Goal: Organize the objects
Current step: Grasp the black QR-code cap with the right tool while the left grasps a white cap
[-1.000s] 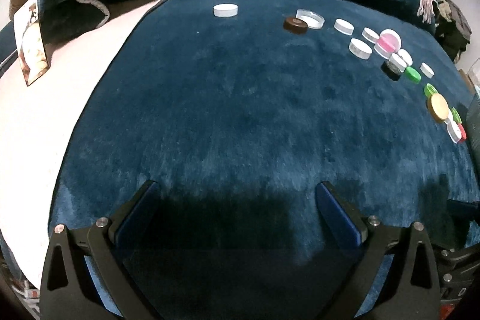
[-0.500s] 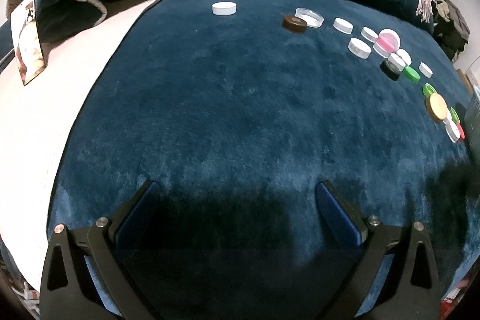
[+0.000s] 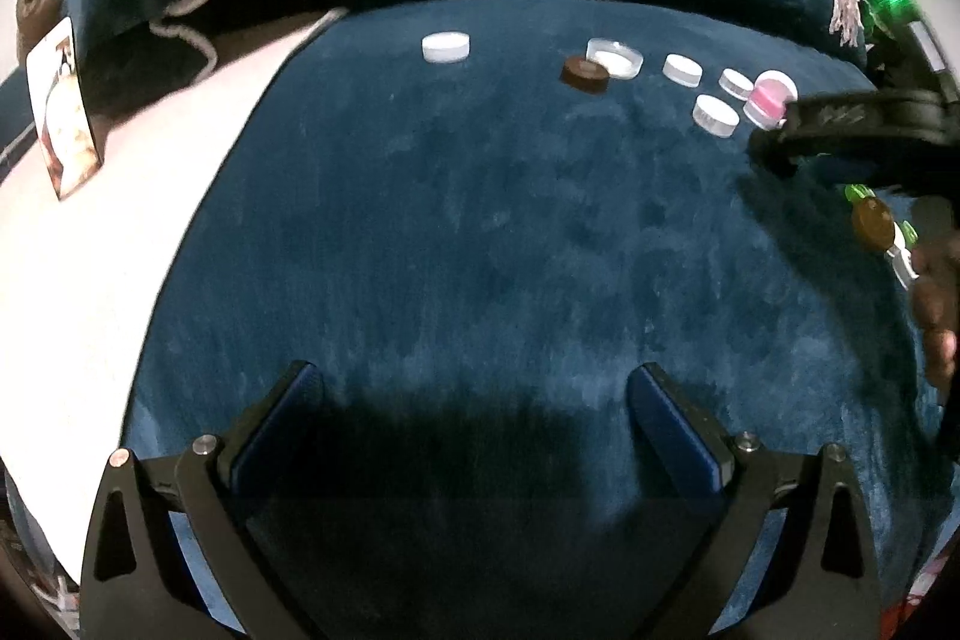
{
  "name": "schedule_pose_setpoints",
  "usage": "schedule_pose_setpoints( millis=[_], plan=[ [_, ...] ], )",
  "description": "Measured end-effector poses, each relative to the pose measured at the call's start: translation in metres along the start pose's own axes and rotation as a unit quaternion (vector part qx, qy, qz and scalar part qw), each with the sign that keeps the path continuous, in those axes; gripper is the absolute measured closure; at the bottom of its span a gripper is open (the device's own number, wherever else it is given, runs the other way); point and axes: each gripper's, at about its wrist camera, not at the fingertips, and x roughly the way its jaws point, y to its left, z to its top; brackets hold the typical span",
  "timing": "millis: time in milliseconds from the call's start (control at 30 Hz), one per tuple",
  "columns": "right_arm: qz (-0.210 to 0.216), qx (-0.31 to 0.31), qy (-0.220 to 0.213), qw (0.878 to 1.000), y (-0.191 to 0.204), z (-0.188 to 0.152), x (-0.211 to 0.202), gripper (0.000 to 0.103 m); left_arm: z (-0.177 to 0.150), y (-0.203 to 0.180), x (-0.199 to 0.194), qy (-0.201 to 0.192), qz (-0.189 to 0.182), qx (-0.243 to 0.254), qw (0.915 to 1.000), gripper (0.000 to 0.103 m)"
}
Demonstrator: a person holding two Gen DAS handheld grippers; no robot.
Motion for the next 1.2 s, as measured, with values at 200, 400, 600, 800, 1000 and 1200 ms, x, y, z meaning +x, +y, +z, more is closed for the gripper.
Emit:
schedule_pose_setpoints(
  millis=[200, 400, 600, 800, 1000, 1200],
  plan=[
    [0.044, -0.022, -0.037, 0.998, 0.008, -0.025, -0.023, 0.073, 0.006, -0.002, -0.004, -0.019, -0.003, 0.000, 0.9998, 0.001],
    [0.059, -0.020, -0.053, 0.997, 0.004, -0.076, -0.036, 0.072, 0.014, -0.013, 0.001, -0.016, -0.021, -0.002, 0.9996, 0.001],
    [0.045, 0.029, -0.110, 0.993, -0.018, -0.091, -0.045, 0.072, 0.053, -0.047, 0.013, -0.030, -0.058, 0.023, 0.9976, 0.001],
    [0.046, 0.029, -0.103, 0.993, -0.022, -0.093, -0.037, 0.072, 0.092, -0.092, 0.043, -0.037, -0.101, 0.066, 0.9920, 0.009],
    [0.051, 0.027, -0.104, 0.993, -0.023, -0.093, -0.032, 0.071, 0.115, -0.118, 0.071, -0.029, -0.109, 0.101, 0.9884, 0.018],
    [0.039, 0.017, -0.107, 0.993, -0.022, -0.095, -0.032, 0.071, 0.120, -0.122, 0.068, -0.023, -0.137, 0.132, 0.9815, 0.073]
  ],
)
